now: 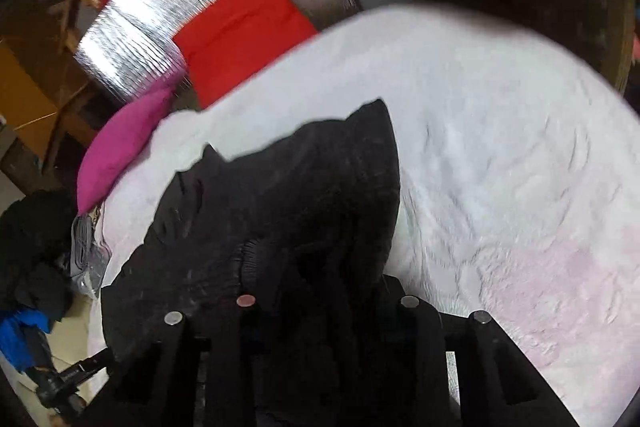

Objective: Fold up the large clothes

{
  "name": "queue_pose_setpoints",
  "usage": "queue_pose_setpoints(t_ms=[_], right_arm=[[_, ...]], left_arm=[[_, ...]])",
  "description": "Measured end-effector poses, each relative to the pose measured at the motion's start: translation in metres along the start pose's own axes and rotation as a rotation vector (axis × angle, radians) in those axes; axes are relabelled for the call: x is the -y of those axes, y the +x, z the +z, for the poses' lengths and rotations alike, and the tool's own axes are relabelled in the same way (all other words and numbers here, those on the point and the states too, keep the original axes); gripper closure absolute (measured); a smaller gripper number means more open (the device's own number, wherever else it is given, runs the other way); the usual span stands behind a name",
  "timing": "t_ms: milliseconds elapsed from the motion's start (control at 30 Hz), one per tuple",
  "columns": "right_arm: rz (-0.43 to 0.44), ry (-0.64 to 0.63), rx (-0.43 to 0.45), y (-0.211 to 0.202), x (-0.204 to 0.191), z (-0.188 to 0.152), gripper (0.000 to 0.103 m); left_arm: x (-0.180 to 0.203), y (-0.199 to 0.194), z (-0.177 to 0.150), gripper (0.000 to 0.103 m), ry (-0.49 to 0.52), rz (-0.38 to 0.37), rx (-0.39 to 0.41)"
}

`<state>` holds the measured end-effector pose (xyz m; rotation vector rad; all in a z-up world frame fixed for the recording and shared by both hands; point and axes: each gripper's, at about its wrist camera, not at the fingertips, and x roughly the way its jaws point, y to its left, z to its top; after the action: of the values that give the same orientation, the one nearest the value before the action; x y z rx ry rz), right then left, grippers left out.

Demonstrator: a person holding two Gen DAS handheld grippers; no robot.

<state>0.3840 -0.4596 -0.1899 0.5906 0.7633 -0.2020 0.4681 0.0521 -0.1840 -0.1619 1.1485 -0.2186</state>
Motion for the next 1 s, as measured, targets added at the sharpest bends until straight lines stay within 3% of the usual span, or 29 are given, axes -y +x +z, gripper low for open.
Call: queue_pose_setpoints(t_ms=[100, 200, 233, 267, 300, 533, 767, 933, 1000], right_arm=[[-0.058, 0.014, -0.069, 0.025, 0.009, -0.004, 0.068], [-0.016, 0.097, -0.109, 0.031, 0.022, 0.000, 0.062], [-0.002, 0.119, -0.118, 0.027, 0.024, 0.002, 0.058], [0.010, 0.129, -0.125, 0.025, 0.024, 0.003, 0.042], [0.030, 0.137, -0.124, 0.021, 0.024, 0.004, 0.033], [0.050, 0.117, -0.069, -0.012, 0.030, 0.008, 0.030], [0.044, 0.126, -0.138, 0.014, 0.028, 0.006, 0.030], [0.066, 0.099, -0.180, 0.027, 0.018, 0.000, 0.030], [0.030, 0.059, -0.186, 0.033, 0.011, -0.004, 0.028]], left_arm=[[0.004, 0.006, 0.000, 0.055, 0.019, 0.026, -0.014], [0.012, 0.004, -0.001, 0.055, 0.050, 0.056, 0.001], [0.015, 0.003, -0.001, 0.055, 0.060, 0.070, 0.007], [0.018, 0.004, -0.002, 0.055, 0.069, 0.081, 0.012], [0.020, 0.004, -0.002, 0.055, 0.075, 0.088, 0.014], [0.033, -0.013, -0.010, 0.055, 0.147, 0.174, 0.099], [0.050, -0.035, -0.018, 0.055, 0.253, 0.271, 0.238], [0.055, -0.041, -0.020, 0.055, 0.279, 0.298, 0.278], [0.057, -0.040, -0.019, 0.055, 0.282, 0.300, 0.280]])
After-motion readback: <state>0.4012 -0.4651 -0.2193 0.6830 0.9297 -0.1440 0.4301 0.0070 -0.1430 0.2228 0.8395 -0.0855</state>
